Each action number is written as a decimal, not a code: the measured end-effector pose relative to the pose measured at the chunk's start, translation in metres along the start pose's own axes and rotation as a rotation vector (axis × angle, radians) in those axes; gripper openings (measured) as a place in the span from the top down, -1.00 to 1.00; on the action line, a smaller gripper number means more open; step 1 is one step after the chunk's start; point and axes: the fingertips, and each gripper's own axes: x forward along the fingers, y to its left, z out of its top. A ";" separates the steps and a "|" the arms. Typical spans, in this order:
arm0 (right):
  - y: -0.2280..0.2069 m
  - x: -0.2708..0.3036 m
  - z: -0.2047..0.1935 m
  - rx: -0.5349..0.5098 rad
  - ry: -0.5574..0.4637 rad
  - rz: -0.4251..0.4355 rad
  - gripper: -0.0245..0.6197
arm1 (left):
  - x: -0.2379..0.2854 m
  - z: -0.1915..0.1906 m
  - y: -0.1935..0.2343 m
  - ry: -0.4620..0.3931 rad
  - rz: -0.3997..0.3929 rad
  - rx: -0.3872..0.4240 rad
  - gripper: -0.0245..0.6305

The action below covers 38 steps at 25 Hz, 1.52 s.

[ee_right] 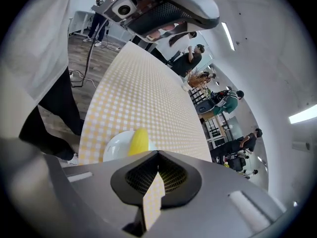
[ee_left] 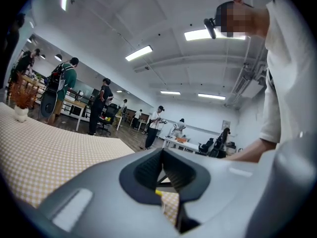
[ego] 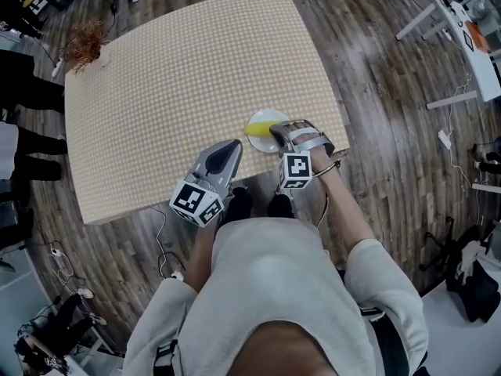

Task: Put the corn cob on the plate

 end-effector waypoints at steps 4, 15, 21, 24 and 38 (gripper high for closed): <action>-0.024 -0.023 0.006 0.020 -0.022 -0.076 0.92 | 0.005 0.012 -0.014 -0.029 -0.012 0.035 0.90; -0.074 -0.084 0.011 0.233 -0.098 -0.246 0.92 | 0.020 0.058 -0.047 -0.103 -0.063 0.156 0.90; -0.108 -0.123 0.001 0.819 -0.336 -0.279 0.92 | 0.029 0.069 -0.070 -0.122 -0.082 0.196 0.90; -0.113 -0.143 -0.016 1.029 -0.423 -0.286 0.92 | 0.032 0.067 -0.084 -0.128 -0.074 0.203 0.90; -0.061 -0.201 -0.019 1.125 -0.514 -0.286 0.92 | -0.002 0.031 -0.124 -0.116 0.032 0.177 0.90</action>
